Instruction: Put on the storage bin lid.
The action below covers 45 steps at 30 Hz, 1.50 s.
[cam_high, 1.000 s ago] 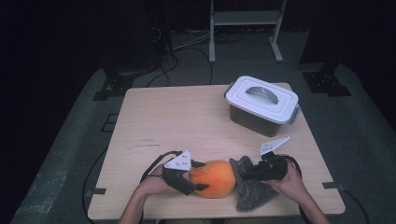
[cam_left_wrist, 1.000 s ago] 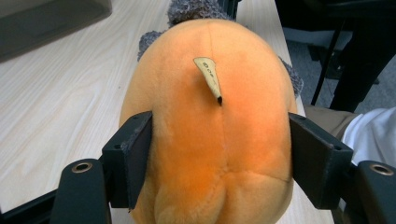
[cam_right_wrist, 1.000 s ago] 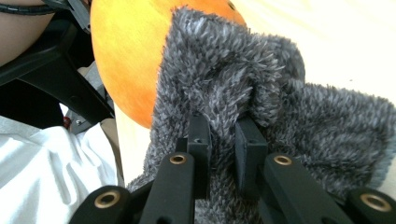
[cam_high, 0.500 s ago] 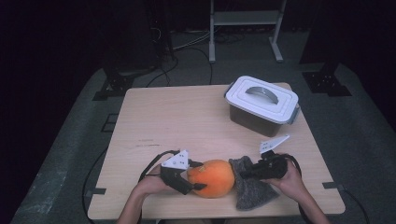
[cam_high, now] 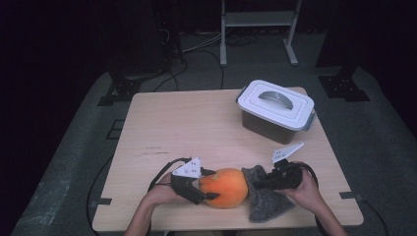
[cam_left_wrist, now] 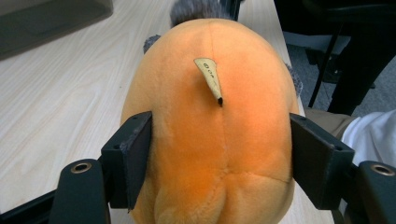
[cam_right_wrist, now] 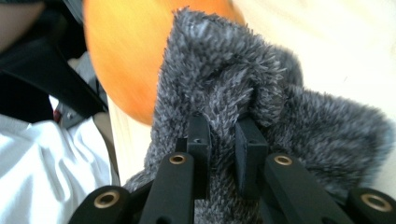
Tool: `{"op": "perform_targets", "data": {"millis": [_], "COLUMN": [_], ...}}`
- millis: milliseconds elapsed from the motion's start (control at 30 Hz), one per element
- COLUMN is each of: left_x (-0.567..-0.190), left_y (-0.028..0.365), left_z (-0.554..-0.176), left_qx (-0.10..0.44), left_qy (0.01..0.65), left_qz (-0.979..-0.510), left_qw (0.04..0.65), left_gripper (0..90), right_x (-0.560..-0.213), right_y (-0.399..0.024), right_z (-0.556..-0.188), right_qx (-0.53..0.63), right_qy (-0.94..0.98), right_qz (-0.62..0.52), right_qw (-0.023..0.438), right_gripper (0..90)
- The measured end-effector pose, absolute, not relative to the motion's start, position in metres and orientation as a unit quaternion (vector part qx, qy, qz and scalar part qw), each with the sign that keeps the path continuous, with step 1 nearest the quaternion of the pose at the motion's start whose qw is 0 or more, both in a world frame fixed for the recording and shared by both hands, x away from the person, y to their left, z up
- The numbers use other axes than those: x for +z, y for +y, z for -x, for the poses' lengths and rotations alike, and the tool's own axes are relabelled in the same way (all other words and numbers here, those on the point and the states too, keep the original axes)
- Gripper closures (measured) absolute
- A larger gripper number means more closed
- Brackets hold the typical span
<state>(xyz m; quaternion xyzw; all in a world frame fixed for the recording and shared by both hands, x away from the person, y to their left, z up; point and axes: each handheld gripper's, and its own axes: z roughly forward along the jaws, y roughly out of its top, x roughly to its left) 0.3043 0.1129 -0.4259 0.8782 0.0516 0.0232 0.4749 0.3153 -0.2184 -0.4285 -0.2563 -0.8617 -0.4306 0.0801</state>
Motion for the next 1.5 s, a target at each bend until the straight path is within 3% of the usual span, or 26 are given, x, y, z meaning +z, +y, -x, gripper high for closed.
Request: {"op": "perform_targets", "data": {"millis": [233,500,833,1033,1300,1500], "left_x": [-0.42,-0.416,-0.413,-0.416,-0.42,-0.421], "left_y": [0.092,0.089,0.08,0.08,0.093,0.095], "left_z": [-0.298,-0.297,-0.292,-0.293,-0.299,-0.298], "left_qx": [0.044,0.054,0.067,0.053,0.036,0.039], "left_qy": [0.043,0.05,0.037,0.04,0.064,0.058], "left_qz": [-0.879,-0.875,-0.877,-0.876,-0.875,-0.872], "left_qw": [0.472,0.478,0.474,0.477,0.479,0.484], "left_gripper": [28.2,33.7,36.3,20.7,13.8,33.8], "right_x": [-0.396,-0.407,-0.393,-0.405,-0.413,-0.408], "right_y": [-0.207,-0.208,-0.204,-0.205,-0.214,-0.222], "right_z": [-0.303,-0.305,-0.3,-0.304,-0.308,-0.309], "right_qx": [-0.489,-0.461,-0.484,-0.471,-0.464,-0.457], "right_qy": [-0.843,-0.857,-0.848,-0.852,-0.852,-0.855], "right_qz": [0.215,0.221,0.208,0.215,0.227,0.233], "right_qw": [0.07,0.072,0.058,0.073,0.084,0.077], "right_gripper": [78.3,78.4,78.5,78.6,78.6,78.9]}}
